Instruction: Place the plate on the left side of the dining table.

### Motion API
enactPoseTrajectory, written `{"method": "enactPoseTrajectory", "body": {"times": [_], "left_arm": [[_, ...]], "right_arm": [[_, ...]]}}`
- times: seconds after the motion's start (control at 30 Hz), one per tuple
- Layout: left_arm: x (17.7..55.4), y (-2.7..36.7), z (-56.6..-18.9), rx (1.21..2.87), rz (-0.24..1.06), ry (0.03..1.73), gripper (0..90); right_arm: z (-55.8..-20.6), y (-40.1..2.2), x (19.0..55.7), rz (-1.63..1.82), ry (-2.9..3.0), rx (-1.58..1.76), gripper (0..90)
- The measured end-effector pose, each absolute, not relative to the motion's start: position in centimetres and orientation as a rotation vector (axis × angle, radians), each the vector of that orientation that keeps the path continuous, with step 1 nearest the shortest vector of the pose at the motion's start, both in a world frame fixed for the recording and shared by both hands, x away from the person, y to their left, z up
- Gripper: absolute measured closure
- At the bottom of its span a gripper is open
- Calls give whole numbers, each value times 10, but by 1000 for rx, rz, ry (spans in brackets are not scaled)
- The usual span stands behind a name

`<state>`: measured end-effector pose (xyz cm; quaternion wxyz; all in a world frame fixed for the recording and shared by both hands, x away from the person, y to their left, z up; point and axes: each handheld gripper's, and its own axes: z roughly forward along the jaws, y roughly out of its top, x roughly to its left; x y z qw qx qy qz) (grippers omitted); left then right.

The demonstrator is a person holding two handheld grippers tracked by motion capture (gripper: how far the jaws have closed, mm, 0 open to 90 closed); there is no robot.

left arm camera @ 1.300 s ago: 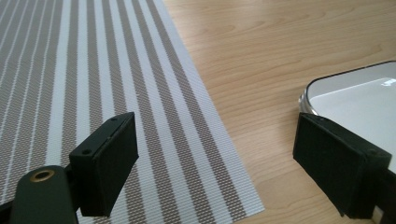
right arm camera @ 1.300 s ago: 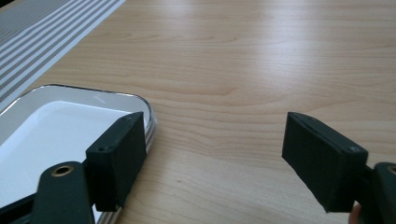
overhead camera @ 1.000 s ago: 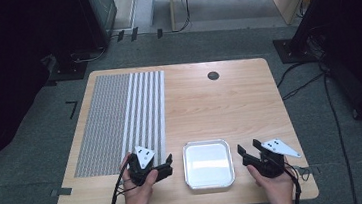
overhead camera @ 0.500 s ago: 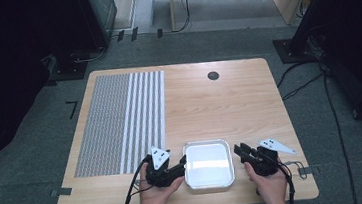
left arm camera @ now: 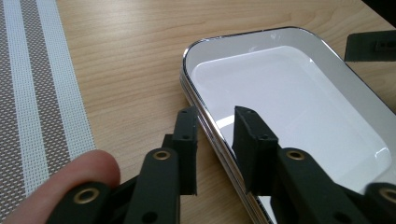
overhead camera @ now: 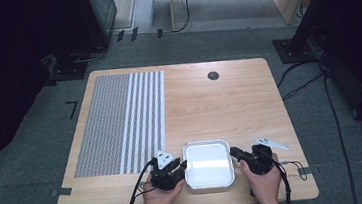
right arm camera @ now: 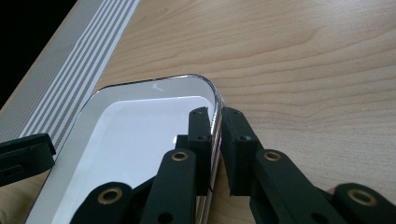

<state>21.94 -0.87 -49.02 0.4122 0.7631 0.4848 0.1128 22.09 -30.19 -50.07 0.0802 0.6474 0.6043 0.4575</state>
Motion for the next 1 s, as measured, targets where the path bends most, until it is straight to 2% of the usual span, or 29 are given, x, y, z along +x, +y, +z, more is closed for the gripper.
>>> {"method": "enactPoseTrajectory", "body": {"times": [0.27,0.6,1.0], "left_arm": [[218,-14,-494,1963,268,1186,798],[218,-15,-493,1983,294,1173,798],[220,-16,-494,1981,298,1182,769]], "right_arm": [[-504,-298,221,1348,1829,1952,855],[-505,-290,218,1282,1836,1915,848],[-505,-288,215,1326,1683,2058,870]]}}
